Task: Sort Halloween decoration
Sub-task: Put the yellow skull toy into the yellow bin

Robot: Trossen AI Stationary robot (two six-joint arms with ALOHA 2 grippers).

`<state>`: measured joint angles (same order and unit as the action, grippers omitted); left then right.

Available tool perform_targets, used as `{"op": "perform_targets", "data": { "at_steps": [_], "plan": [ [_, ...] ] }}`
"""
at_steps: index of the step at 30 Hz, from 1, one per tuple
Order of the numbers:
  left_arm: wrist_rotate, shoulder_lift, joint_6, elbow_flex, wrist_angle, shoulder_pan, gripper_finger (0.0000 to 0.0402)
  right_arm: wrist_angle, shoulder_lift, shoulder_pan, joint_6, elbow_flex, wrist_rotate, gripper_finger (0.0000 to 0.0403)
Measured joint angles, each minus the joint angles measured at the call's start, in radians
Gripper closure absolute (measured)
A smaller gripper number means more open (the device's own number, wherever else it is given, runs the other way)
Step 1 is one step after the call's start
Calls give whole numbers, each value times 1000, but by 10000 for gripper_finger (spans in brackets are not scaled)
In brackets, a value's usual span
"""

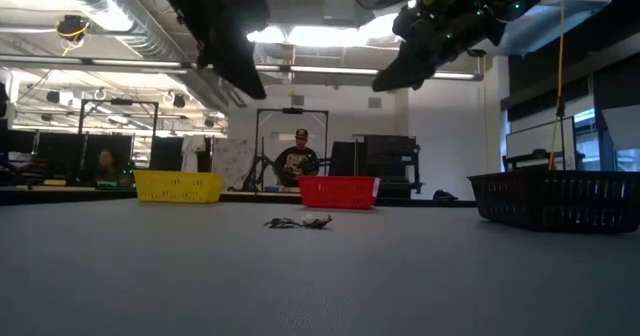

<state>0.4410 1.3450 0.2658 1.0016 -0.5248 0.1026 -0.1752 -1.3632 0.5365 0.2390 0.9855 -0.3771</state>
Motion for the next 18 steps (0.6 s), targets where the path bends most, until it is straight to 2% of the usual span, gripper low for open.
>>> {"op": "perform_targets", "data": {
  "at_steps": [6, 12, 18],
  "plan": [
    [30, -49, -128, 0, -53, 218, 374, -16, 0, 0, -1, 0, 0, 308],
    [-40, -41, -169, 0, -74, 444, 374, -18, 0, 0, -7, 0, -1, 308],
    [-103, -17, -171, 0, -85, 607, 374, -40, 0, 0, -7, 0, -2, 308]
  ]
}}
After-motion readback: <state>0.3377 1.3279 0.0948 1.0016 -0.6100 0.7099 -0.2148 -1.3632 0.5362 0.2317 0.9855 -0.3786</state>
